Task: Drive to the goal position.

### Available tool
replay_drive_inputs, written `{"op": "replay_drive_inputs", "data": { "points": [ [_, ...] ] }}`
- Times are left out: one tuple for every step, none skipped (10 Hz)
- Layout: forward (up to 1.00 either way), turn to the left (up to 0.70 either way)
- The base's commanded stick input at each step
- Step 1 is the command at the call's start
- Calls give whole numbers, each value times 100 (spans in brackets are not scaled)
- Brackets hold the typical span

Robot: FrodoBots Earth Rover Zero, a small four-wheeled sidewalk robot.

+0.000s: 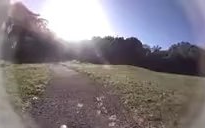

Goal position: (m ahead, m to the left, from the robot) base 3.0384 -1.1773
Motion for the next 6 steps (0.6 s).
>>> {"op": "replay_drive_inputs", "data": {
  "points": [
    [100, 41],
    [100, 41],
    [100, 41],
    [100, 41],
    [100, 41],
    [100, 41]
  ]
}}
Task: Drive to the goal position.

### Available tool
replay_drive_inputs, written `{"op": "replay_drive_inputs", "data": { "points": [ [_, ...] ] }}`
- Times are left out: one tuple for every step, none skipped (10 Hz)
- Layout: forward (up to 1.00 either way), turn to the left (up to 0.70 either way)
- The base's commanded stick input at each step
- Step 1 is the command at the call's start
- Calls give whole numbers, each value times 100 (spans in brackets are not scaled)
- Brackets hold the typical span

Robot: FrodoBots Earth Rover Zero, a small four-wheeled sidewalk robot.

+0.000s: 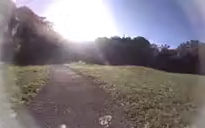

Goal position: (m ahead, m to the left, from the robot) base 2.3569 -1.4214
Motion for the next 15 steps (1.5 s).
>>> {"op": "replay_drive_inputs", "data": {
  "points": [
    [100, 38],
    [100, 35],
    [100, 17],
    [100, 1],
    [100, 1],
    [100, 1],
    [100, 1],
    [100, 1],
    [100, -14],
    [100, -30],
    [100, -38],
    [100, -39],
    [100, -18],
    [100, -3],
    [100, 0]
  ]
}}
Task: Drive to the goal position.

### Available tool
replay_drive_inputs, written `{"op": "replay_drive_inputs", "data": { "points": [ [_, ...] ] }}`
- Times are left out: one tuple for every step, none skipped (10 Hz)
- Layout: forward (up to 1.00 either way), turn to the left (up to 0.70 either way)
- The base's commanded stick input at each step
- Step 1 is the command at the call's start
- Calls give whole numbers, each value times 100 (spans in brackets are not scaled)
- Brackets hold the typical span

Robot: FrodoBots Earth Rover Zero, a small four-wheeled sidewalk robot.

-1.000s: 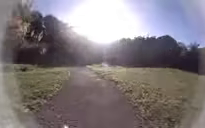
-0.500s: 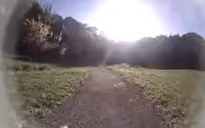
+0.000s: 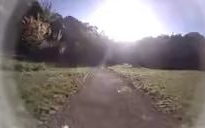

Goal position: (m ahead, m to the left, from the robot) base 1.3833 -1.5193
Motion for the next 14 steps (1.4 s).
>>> {"op": "replay_drive_inputs", "data": {
  "points": [
    [100, 1],
    [100, 1],
    [100, 1],
    [100, 1],
    [100, 1],
    [100, 1],
    [100, 1],
    [100, 1],
    [100, 8],
    [100, 23],
    [100, 16],
    [100, 9],
    [100, 1],
    [100, 1]
  ]
}}
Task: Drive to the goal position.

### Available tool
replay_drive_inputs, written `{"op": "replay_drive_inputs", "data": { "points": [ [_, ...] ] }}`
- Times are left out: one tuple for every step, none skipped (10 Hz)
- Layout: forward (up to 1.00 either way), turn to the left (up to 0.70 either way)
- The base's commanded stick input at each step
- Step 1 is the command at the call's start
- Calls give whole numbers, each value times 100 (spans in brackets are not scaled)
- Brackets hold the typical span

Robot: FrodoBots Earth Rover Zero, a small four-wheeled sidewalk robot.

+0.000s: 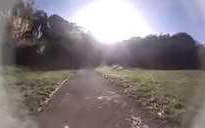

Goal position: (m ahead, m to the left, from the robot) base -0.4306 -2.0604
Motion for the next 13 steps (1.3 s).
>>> {"op": "replay_drive_inputs", "data": {
  "points": [
    [100, 1],
    [100, 1],
    [100, 1],
    [96, 1],
    [79, 1],
    [0, -54],
    [0, -88],
    [0, -98],
    [0, -100],
    [0, -100],
    [0, -100],
    [0, -100],
    [0, -100]
  ]
}}
